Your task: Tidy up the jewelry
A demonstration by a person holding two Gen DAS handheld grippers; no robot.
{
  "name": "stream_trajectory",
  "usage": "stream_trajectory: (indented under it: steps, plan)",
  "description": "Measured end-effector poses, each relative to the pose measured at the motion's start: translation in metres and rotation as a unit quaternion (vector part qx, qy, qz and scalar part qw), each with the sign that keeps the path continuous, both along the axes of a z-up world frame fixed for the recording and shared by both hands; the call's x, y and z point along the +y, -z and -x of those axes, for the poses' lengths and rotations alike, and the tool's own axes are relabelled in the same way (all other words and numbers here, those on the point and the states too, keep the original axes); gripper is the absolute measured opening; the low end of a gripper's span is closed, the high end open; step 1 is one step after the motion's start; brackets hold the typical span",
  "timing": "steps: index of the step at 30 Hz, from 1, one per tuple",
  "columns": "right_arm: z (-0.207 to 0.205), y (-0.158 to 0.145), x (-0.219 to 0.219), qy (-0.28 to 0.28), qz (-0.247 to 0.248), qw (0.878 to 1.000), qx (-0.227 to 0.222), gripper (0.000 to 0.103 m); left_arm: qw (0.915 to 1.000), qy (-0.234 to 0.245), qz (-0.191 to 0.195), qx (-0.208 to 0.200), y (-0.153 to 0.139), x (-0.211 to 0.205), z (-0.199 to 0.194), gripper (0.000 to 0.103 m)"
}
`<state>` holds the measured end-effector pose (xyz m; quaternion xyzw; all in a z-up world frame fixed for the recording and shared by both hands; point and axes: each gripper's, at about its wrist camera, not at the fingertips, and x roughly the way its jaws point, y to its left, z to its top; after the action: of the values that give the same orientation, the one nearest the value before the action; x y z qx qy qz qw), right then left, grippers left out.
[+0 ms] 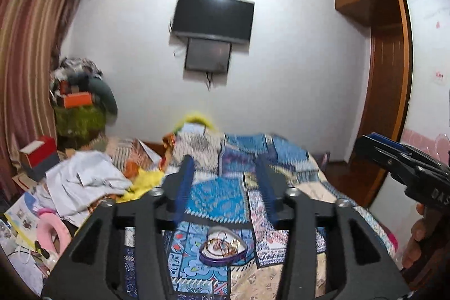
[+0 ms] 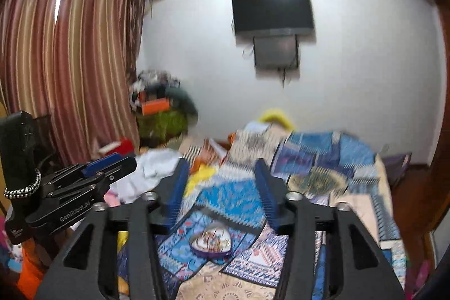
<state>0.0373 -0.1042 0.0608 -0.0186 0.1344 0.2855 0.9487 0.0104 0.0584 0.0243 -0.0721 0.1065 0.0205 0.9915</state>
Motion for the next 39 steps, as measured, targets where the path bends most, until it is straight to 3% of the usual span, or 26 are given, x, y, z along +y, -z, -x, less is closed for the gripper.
stream_trajectory:
  steps: [2, 5, 6, 11, 29, 39]
  plan:
    - [0.015, -0.005, -0.001, 0.016, -0.004, 0.999, -0.029, 0.065, 0.9998, -0.014, -0.002, -0.012, -0.005, -0.001, 0.011, 0.068]
    - [0.024, -0.009, 0.0, 0.031, -0.009, 0.998, -0.048, 0.081, 0.9992, -0.03, -0.004, -0.024, -0.008, -0.001, 0.022, 0.078]
    - [0.025, -0.008, -0.001, 0.035, -0.011, 0.998, -0.05, 0.086, 0.9992, -0.033, -0.004, -0.024, -0.009, 0.0, 0.024, 0.087]
    - [0.023, -0.005, 0.003, 0.048, -0.011, 0.998, -0.044, 0.097, 0.9985, -0.046, -0.005, -0.03, -0.01, 0.002, 0.036, 0.094]
    - [0.035, 0.005, -0.008, 0.045, -0.016, 0.998, -0.031, 0.097, 0.9983, -0.049, -0.017, -0.028, -0.006, -0.006, 0.043, 0.095]
    - [0.034, 0.005, -0.012, 0.045, -0.019, 0.999, -0.024, 0.097, 0.9982, -0.05, -0.018, -0.027, -0.004, -0.007, 0.041, 0.102]
